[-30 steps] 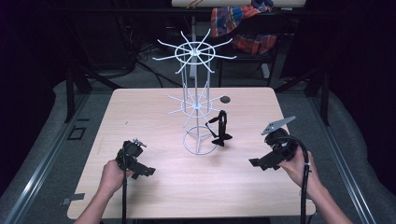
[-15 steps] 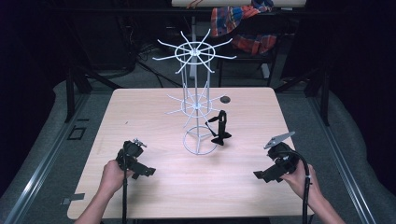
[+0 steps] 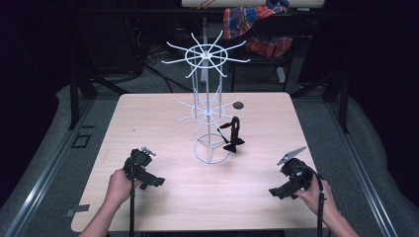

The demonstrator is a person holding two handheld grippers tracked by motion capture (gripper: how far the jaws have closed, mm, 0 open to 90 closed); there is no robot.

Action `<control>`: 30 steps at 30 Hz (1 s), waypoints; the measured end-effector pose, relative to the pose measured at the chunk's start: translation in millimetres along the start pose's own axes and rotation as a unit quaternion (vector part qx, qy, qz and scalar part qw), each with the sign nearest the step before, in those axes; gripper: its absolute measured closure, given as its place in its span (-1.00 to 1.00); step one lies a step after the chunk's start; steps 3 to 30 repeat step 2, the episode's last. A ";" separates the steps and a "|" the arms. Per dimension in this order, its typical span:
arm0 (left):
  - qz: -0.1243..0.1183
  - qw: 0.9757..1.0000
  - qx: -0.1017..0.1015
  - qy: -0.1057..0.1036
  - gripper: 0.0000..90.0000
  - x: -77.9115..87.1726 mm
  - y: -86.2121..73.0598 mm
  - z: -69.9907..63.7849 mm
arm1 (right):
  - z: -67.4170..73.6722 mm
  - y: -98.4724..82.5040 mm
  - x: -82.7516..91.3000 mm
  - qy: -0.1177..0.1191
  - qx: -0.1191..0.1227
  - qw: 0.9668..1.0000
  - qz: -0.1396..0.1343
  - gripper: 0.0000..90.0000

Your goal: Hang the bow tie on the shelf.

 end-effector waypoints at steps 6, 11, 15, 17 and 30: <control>0.002 1.000 -0.001 0.000 -1.00 -0.3 0.3 -0.2 | 0.0 -0.7 -0.1 0.002 -0.003 1.000 -0.002 -1.00; 0.002 1.000 -0.001 0.000 -1.00 -0.3 0.3 -0.2 | 0.0 -0.7 -0.1 0.002 -0.003 1.000 -0.002 -1.00; 0.002 1.000 -0.001 0.000 -1.00 -0.3 0.3 -0.2 | 0.0 -0.7 -0.1 0.002 -0.003 1.000 -0.002 -1.00; 0.002 1.000 -0.001 0.000 -1.00 -0.3 0.3 -0.2 | 0.0 -0.7 -0.1 0.002 -0.003 1.000 -0.002 -1.00; 0.002 1.000 -0.001 0.000 -1.00 -0.3 0.3 -0.2 | 0.0 -0.7 -0.1 0.002 -0.003 1.000 -0.002 -1.00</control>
Point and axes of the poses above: each handheld gripper's, and its own axes: x roughly backward along the jaws, y roughly out of its top, z roughly to its left, the point moved 4 cm from there along -x, roughly forward along the jaws, and after that the axes turned 13 degrees about y, right-handed, at the moved point
